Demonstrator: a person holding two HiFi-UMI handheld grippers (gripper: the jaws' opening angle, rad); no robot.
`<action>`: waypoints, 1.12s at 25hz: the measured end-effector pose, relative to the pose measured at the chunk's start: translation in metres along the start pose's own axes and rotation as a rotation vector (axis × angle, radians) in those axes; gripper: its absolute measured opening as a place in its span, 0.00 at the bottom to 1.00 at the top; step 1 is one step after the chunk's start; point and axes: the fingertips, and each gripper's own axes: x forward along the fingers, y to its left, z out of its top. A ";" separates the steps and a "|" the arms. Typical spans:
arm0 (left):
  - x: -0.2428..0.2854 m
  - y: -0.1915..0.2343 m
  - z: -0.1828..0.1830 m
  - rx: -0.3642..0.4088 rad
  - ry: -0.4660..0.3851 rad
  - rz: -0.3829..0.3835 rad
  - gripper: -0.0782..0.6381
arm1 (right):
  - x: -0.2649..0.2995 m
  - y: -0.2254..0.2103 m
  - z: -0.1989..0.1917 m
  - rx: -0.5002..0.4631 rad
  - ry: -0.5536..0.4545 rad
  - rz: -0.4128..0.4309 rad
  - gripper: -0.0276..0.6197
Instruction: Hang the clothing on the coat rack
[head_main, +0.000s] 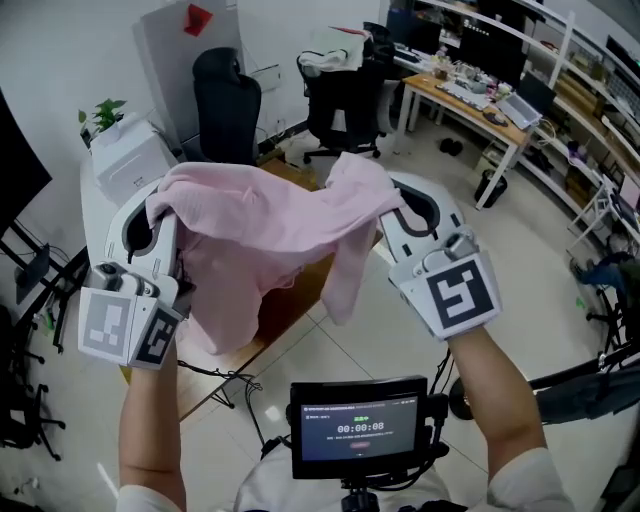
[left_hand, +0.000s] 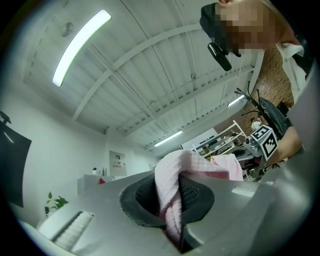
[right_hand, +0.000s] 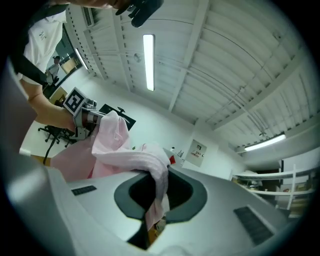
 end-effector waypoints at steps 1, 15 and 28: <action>0.006 -0.009 0.006 -0.013 -0.013 -0.019 0.14 | -0.009 -0.010 0.001 -0.007 0.003 -0.019 0.06; 0.077 -0.155 0.038 -0.135 -0.082 -0.264 0.14 | -0.128 -0.109 -0.011 -0.058 0.059 -0.207 0.06; 0.123 -0.257 0.079 -0.211 -0.152 -0.415 0.14 | -0.226 -0.180 0.001 -0.119 0.071 -0.344 0.06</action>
